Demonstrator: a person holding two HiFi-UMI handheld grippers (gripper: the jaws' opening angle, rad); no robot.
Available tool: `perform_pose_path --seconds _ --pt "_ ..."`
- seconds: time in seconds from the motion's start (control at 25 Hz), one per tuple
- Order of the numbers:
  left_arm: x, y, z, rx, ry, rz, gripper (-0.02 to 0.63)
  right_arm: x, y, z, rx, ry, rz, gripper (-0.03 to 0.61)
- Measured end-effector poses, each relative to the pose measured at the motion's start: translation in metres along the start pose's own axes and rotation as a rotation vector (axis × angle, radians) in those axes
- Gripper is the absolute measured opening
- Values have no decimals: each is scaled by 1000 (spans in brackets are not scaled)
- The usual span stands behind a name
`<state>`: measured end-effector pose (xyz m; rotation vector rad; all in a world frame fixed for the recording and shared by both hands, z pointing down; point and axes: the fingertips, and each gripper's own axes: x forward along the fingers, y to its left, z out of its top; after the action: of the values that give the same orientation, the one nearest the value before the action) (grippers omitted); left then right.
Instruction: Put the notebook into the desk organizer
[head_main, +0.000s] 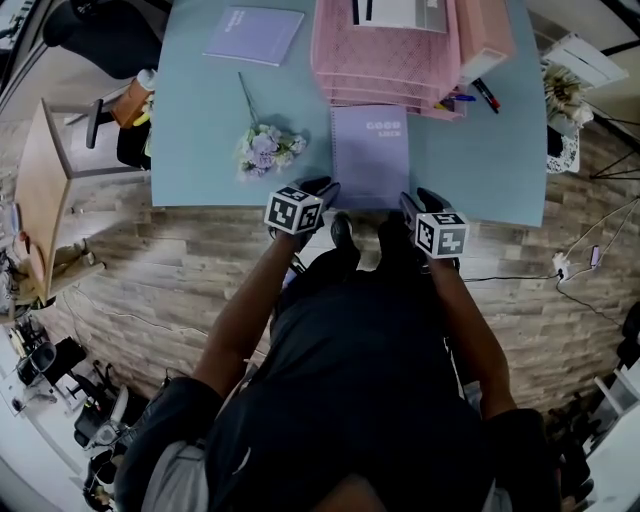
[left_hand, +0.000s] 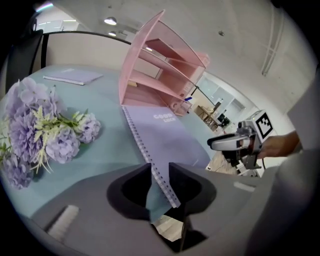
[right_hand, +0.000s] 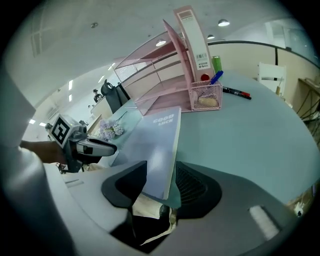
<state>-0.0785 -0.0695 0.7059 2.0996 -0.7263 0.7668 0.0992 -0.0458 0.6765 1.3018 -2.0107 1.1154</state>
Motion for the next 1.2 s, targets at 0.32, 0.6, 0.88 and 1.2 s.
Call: perform_pose_path --seconds 0.32,0.6,0.88,1.2 --pt "13 9 15 -25 14 -20 187 43 -3 20 12 107 71 169" --pt "20 19 16 -86 22 31 199 52 -6 12 55 121 45 169" --pt "22 6 8 -5 36 50 201 37 5 -15 60 155 77 167" --pt "14 -10 -20 2 58 55 202 29 7 -27 39 145 64 167"
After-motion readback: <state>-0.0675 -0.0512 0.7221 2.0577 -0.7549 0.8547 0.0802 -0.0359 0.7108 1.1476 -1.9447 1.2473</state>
